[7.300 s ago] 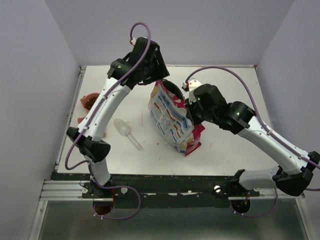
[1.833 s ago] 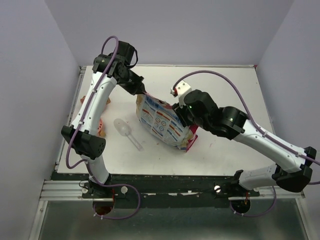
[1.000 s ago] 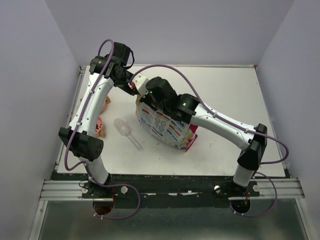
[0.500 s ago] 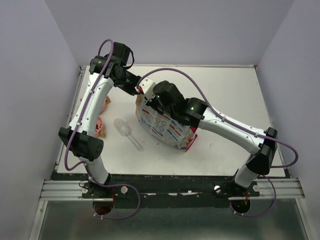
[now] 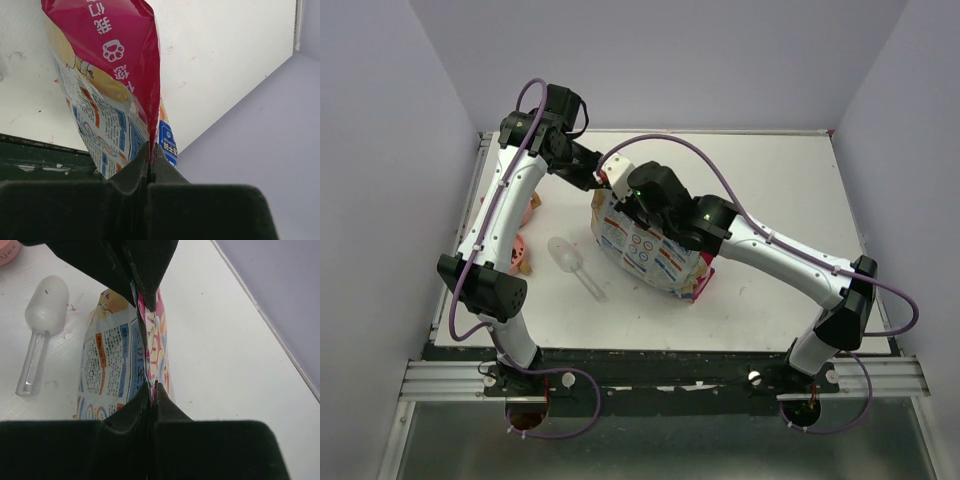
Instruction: Serve the pet food
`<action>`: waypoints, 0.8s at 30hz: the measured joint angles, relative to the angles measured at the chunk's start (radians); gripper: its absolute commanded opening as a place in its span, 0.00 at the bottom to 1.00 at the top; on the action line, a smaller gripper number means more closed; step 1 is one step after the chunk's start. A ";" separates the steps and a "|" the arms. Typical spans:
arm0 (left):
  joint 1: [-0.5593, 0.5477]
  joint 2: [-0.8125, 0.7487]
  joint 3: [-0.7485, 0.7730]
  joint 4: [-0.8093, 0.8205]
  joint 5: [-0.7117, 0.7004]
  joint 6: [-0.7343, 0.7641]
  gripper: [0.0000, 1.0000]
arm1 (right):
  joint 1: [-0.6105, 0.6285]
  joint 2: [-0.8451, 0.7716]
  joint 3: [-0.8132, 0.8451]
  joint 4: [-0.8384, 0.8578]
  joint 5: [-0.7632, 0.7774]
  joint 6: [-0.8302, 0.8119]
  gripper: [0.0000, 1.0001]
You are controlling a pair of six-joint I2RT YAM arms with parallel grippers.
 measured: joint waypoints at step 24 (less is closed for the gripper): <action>0.002 0.000 0.002 0.001 0.003 -0.006 0.00 | -0.004 -0.098 -0.065 -0.110 0.036 0.058 0.09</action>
